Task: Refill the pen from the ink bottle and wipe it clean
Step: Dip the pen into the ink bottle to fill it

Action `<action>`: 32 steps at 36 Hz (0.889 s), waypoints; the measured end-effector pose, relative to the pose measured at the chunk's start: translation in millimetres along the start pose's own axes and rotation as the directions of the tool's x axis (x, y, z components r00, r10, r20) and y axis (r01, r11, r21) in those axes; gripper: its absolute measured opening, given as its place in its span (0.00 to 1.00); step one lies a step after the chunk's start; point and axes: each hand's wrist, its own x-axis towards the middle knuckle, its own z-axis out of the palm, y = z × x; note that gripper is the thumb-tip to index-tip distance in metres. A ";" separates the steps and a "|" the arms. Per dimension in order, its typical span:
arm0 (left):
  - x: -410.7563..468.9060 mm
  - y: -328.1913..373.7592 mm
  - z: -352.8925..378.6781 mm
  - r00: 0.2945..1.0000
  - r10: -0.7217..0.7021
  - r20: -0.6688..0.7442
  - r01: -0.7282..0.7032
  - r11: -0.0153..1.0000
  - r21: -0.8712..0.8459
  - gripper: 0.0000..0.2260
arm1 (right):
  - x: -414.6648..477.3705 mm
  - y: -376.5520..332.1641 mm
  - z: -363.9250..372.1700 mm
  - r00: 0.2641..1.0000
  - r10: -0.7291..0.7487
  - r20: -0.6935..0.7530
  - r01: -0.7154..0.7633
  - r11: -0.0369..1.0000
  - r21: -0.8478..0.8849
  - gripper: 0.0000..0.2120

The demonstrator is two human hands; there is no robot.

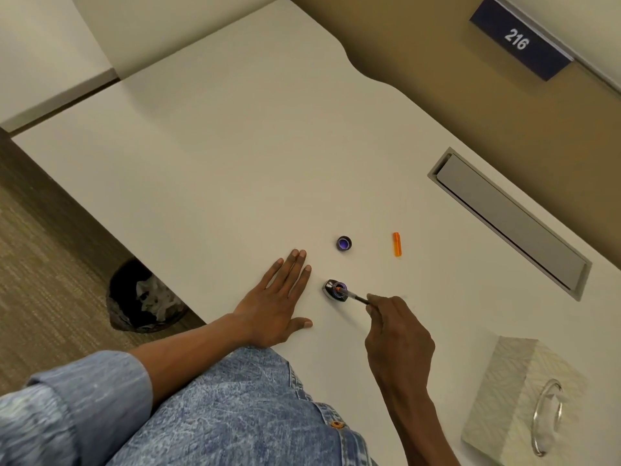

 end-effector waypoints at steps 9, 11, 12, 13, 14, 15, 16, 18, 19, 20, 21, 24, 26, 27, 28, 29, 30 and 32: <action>1.0 -0.8 0.8 1.000 -0.001 -0.001 0.001 1.000 0.000 0.45 | -2.9 -2.5 1.1 1.000 -0.001 -0.013 0.001 1.000 -0.011 0.12; 1.1 -0.4 1.2 1.000 -0.001 0.004 0.001 1.000 0.003 0.45 | -3.3 -3.6 1.0 1.000 -0.014 -0.020 0.014 1.000 -0.005 0.10; 1.2 -0.1 1.1 1.000 0.000 0.009 0.000 1.000 0.006 0.45 | -3.3 -4.1 1.3 1.000 -0.006 -0.026 0.006 1.000 0.000 0.10; 1.1 -0.1 1.4 1.000 0.001 0.012 -0.001 1.000 0.010 0.45 | -3.1 -4.8 1.5 1.000 0.006 -0.029 -0.006 1.000 0.004 0.10; 1.1 -0.4 1.9 1.000 0.002 0.011 -0.002 1.000 0.012 0.45 | -3.5 -5.6 1.8 1.000 0.010 -0.029 -0.010 1.000 0.003 0.10; 1.0 -0.5 1.7 1.000 0.001 0.006 -0.001 1.000 0.010 0.45 | -3.6 -6.2 2.3 1.000 0.000 -0.027 -0.001 1.000 -0.004 0.10; 0.9 -0.6 1.4 1.000 0.000 0.000 0.000 1.000 0.006 0.45 | -4.0 -6.3 2.7 1.000 -0.017 -0.025 0.017 1.000 -0.014 0.09; 1.0 -0.7 1.4 1.000 0.003 -0.006 -0.003 1.000 0.000 0.45 | -4.6 -6.2 2.9 0.999 -0.025 -0.031 0.024 0.999 -0.029 0.08; 1.2 -0.8 2.0 1.000 0.006 -0.005 -0.006 1.000 -0.003 0.45 | -4.7 -5.9 3.0 0.999 -0.012 -0.039 0.011 1.000 -0.027 0.08; 1.4 -0.7 2.2 1.000 0.009 -0.007 -0.009 1.000 -0.006 0.45 | -5.2 -5.5 3.1 0.999 0.003 -0.047 -0.004 1.000 -0.023 0.09; 1.4 -0.9 3.0 1.000 0.010 -0.009 -0.010 1.000 -0.009 0.45 | -6.2 -5.3 3.5 0.998 0.014 -0.054 -0.015 1.000 -0.019 0.09; 1.7 -1.0 2.5 1.000 0.006 -0.006 -0.006 1.000 -0.014 0.46 | -8.9 -5.1 2.2 0.992 0.095 -0.077 -0.092 0.995 0.049 0.07; 1.4 -0.4 1.2 1.000 0.009 0.004 -0.009 1.000 -0.005 0.45 | -10.1 -4.3 0.8 0.969 0.245 -0.045 -0.233 0.956 0.180 0.07; 1.3 -0.4 1.4 1.000 0.011 0.010 -0.011 1.000 -0.001 0.45 | -11.3 -3.8 0.2 0.945 0.326 -0.001 -0.315 0.916 0.246 0.07; 1.4 -0.6 1.7 1.000 0.010 0.013 -0.010 1.000 -0.002 0.45 | -12.9 -3.1 -0.4 0.917 0.396 0.052 -0.392 0.866 0.310 0.07; 1.5 -0.8 1.8 1.000 0.009 0.010 -0.009 1.000 -0.002 0.46 | -14.2 -2.4 -1.7 0.885 0.453 0.103 -0.457 0.807 0.373 0.08; 1.8 -0.8 1.8 1.000 0.008 0.003 -0.008 1.000 0.002 0.46 | -14.9 -2.3 -4.4 0.853 0.500 0.149 -0.510 0.742 0.435 0.08; 2.3 -0.8 1.9 1.000 0.007 0.015 -0.008 1.000 0.020 0.46 | -16.4 -2.8 -11.1 0.795 0.562 0.227 -0.585 0.613 0.531 0.09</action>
